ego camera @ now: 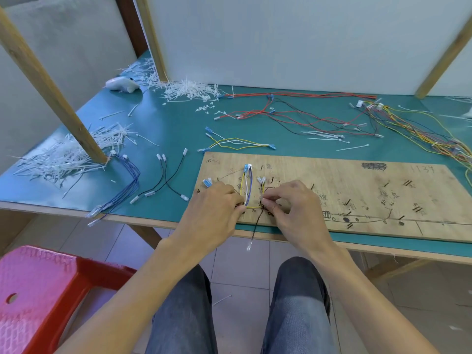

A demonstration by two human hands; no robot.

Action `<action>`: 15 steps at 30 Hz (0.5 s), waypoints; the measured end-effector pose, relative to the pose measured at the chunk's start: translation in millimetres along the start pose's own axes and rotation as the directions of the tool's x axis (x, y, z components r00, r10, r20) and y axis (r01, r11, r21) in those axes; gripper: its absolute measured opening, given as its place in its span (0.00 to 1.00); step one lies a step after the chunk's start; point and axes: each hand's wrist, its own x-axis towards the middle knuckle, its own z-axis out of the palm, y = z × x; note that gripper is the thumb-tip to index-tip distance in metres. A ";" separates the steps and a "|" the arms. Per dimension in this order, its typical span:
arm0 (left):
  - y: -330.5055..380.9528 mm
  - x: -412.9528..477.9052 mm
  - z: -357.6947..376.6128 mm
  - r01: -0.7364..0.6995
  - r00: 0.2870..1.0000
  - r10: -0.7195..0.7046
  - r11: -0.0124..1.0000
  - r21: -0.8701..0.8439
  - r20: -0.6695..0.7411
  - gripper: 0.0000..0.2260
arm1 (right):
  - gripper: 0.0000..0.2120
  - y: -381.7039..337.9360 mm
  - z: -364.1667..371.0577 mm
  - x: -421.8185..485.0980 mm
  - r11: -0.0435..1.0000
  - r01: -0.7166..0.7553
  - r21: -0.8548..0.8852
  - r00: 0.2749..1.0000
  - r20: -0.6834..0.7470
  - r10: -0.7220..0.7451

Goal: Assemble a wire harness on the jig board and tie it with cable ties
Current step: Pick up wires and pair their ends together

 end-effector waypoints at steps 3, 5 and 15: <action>1.8 5.5 3.0 0.020 1.000 -0.020 1.000 -0.012 0.000 0.11 | 0.10 1.8 -3.2 3.7 0.995 0.089 -0.040 0.995 0.043 -0.088; 1.2 8.9 2.9 0.043 0.999 -0.043 0.999 -0.034 -0.002 0.09 | 0.12 0.9 -5.7 7.4 0.993 0.100 -0.055 0.993 0.073 -0.096; -15.4 62.5 -38.9 0.195 0.960 -0.140 0.956 -0.221 0.241 0.08 | 0.11 31.1 -32.4 72.4 0.954 -0.219 0.207 0.976 0.050 0.213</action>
